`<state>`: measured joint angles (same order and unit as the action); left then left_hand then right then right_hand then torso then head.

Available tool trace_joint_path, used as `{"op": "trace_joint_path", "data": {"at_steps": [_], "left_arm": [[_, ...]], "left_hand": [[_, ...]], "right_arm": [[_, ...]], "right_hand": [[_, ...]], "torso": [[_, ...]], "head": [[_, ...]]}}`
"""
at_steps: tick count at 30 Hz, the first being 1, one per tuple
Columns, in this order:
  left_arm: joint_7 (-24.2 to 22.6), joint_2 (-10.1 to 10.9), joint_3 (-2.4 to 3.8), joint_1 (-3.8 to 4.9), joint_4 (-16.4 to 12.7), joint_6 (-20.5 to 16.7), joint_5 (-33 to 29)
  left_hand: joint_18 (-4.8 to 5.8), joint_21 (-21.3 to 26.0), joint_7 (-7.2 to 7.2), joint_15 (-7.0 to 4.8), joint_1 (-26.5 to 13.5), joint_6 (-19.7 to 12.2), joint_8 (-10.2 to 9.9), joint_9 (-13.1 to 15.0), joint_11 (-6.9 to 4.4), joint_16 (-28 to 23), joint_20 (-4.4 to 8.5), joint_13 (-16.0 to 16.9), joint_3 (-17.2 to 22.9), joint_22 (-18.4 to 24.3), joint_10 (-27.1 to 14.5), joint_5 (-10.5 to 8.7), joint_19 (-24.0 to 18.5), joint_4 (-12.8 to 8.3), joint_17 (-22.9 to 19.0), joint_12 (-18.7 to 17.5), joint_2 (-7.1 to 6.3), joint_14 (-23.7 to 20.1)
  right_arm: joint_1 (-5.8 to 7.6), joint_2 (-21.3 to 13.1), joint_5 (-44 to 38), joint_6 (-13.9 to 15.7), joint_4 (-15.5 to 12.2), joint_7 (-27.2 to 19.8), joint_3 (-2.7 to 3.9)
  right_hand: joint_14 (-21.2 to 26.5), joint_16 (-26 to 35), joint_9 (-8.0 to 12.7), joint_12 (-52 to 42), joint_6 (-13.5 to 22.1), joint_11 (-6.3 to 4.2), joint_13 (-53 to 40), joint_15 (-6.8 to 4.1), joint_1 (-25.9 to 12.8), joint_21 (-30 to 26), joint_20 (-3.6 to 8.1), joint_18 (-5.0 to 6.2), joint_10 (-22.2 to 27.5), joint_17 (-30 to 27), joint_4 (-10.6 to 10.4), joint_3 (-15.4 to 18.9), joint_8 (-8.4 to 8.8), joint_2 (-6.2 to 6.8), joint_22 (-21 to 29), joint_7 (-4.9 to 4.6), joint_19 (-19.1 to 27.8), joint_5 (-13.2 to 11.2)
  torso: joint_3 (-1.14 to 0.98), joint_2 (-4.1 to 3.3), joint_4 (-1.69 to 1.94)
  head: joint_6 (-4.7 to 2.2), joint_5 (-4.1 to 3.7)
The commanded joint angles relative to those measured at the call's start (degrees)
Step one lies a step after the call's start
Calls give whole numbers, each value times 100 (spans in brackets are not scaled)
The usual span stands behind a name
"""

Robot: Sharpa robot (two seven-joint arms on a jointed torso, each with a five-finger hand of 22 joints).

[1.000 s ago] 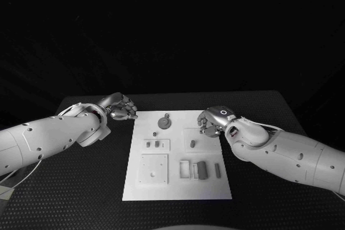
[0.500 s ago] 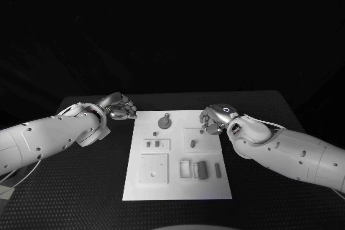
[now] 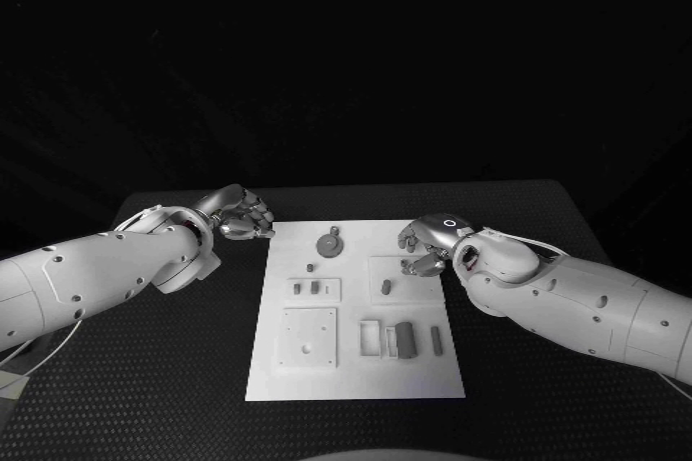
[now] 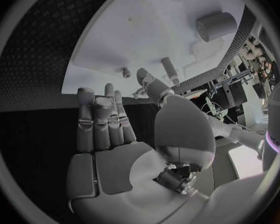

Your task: Assemble the parts on the task board

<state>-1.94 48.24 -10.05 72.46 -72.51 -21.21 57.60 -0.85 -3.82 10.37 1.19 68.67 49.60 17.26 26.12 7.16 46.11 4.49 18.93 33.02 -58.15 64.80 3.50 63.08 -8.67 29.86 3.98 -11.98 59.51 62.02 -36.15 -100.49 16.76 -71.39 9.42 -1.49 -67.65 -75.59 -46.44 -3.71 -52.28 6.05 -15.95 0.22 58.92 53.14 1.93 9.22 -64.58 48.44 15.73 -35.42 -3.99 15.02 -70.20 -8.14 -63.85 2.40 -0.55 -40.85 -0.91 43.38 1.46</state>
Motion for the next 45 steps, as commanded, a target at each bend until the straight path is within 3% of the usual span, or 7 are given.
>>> {"op": "trace_joint_path", "data": {"at_steps": [1, 6, 11, 21, 33, 42, 45], "left_arm": [[-22, -7, 4, 7, -16, 3, 19], [-23, -9, 4, 7, -17, 3, 19], [-21, -12, 4, 7, -15, 3, 19], [-19, -12, 4, 7, -18, 1, 19], [-17, -16, 4, 7, -18, -2, 19], [-16, -17, 4, 7, -21, -5, 19], [-16, -17, 4, 7, -20, -5, 19]], "left_hand": [[-34, -13, 4, -7, 19, -54, 39, -6, 7, -24, -2, -6, -15, 6, -45, -9, 25, 25, 9, -1, -31, 45], [-34, -13, 4, -7, 20, -54, 39, -6, 7, -25, -2, -6, -15, 7, -44, -9, 26, 26, 11, 0, -31, 46], [-34, -12, 4, -7, 21, -54, 40, -6, 6, -26, -2, -6, -15, 8, -45, -9, 27, 27, 13, 0, -31, 46], [-33, -12, 5, -7, 20, -56, 40, -7, 7, -28, -2, -6, -17, 11, -45, -9, 29, 30, 17, 0, -31, 48], [-34, -11, 5, -7, 21, -58, 41, -8, 7, -31, -1, -6, -17, 14, -46, -9, 31, 33, 21, 0, -31, 49], [-34, -11, 5, -7, 24, -60, 41, -9, 7, -33, -1, -7, -17, 16, -49, -9, 32, 34, 25, -1, -32, 50], [-34, -11, 6, -7, 25, -61, 41, -10, 7, -34, -1, -7, -17, 17, -49, -9, 33, 34, 26, -2, -32, 50]], "right_arm": [[-1, 30, 35, -367, 17, -99, -21], [-3, 66, 26, -231, 51, -129, -46], [-5, 83, -14, -76, 50, -129, -50], [-9, 146, -134, -120, 143, -107, -73], [-20, 257, -219, -297, 243, -80, -169], [-31, 332, -222, -369, 362, -82, -217], [-36, 336, -226, -414, 369, -81, -225]], "right_hand": [[2, 2, 5, 5, 6, 99, 16, 38, -2, -40, 7, 536, 129, 7, 2, 43, -6, 43, 4, 4, 49, 23], [-22, -39, -14, -60, -169, 65, 25, 8, 80, -18, 8, 551, 19, 19, 1, 53, -90, -59, -11, -94, 42, 23], [-127, -87, -42, -182, -394, -29, -13, -82, 333, 46, 34, 578, -272, 17, 85, 33, -193, -409, -35, -10, -38, 23], [-184, -77, -65, -280, -623, -143, -49, -194, 723, 71, 56, 577, -545, -5, 90, -71, -287, -828, -50, 88, -55, 23], [-186, -70, -69, -320, -703, -192, -72, -243, 763, 83, 46, 578, -660, -8, 94, -118, -311, -861, -60, 117, -51, 24], [-158, -48, 11, -311, -411, -203, -87, -254, 821, 66, 30, 578, -693, -9, 95, -136, -125, -763, -56, -13, -21, 24], [-158, -47, 13, -308, -408, -203, -88, -255, 829, 66, 30, 578, -691, -9, 95, -140, -122, -764, -56, -15, -21, 24]], "torso": [[7, 0, 6], [6, 0, 4], [5, 2, 4], [4, 1, 0], [3, 0, 8], [6, 1, 1], [4, 2, 3]], "head": [[15, -2], [23, 2], [27, 7], [24, 13], [40, 21], [44, 35], [49, 35]]}}
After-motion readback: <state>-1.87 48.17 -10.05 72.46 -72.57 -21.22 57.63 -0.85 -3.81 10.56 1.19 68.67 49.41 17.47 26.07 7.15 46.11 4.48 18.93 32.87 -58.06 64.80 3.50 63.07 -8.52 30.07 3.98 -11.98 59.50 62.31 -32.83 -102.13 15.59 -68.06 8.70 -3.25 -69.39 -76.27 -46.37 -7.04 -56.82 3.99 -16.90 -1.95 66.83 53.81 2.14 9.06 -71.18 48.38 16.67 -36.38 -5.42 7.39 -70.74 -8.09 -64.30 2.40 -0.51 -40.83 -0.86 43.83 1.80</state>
